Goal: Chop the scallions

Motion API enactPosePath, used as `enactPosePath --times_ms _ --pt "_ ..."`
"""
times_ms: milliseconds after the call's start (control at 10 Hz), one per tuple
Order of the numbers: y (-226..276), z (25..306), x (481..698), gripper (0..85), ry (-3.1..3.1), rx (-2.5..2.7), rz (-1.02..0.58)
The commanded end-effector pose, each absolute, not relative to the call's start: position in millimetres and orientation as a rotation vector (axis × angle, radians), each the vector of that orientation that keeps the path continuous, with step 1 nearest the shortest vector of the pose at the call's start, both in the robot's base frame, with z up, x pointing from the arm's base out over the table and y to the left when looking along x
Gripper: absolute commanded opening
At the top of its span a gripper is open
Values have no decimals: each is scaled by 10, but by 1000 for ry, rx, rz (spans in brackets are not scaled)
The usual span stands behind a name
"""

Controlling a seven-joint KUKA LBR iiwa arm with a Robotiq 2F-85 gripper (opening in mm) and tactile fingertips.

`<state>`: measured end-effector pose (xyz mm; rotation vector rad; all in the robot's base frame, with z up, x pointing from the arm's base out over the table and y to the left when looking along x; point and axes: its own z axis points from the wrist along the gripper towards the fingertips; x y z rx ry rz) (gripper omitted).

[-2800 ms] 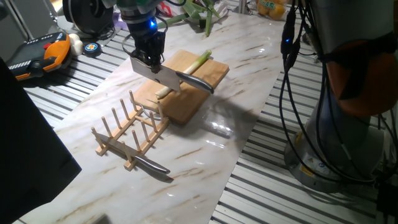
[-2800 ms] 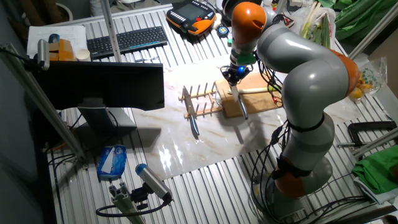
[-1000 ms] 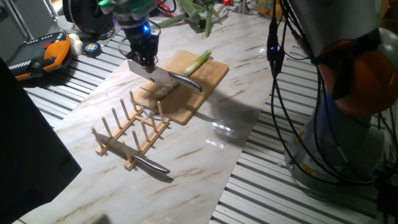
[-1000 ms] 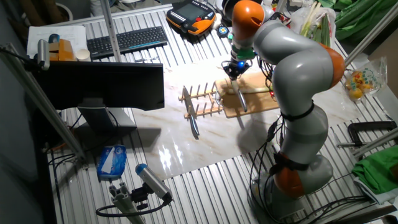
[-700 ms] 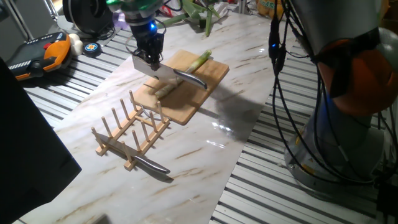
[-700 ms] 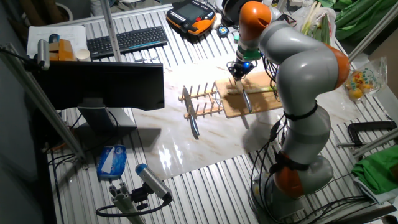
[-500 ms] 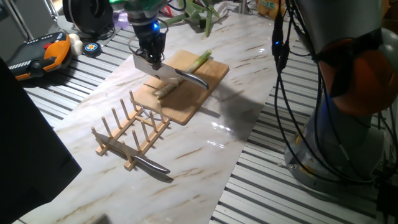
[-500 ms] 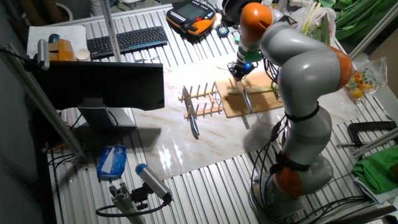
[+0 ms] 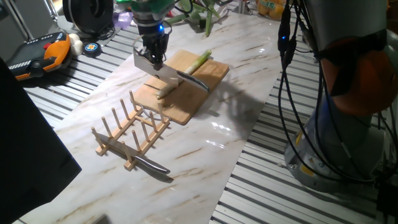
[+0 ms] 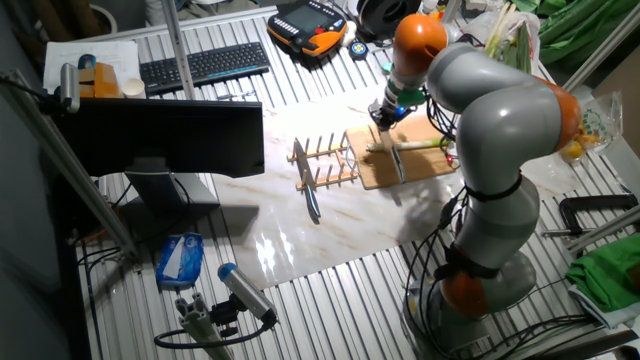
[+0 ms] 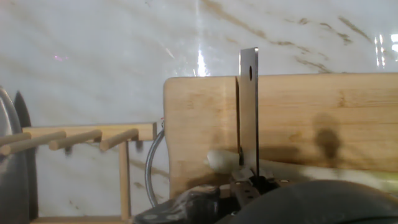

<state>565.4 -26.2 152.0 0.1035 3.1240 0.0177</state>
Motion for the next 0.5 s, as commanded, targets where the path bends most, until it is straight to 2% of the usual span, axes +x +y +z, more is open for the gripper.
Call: enactPosePath --times_ms 0,400 --pt "-208 1476 5672 7 3123 109 18" --pt "-180 1346 5758 7 3140 105 5"
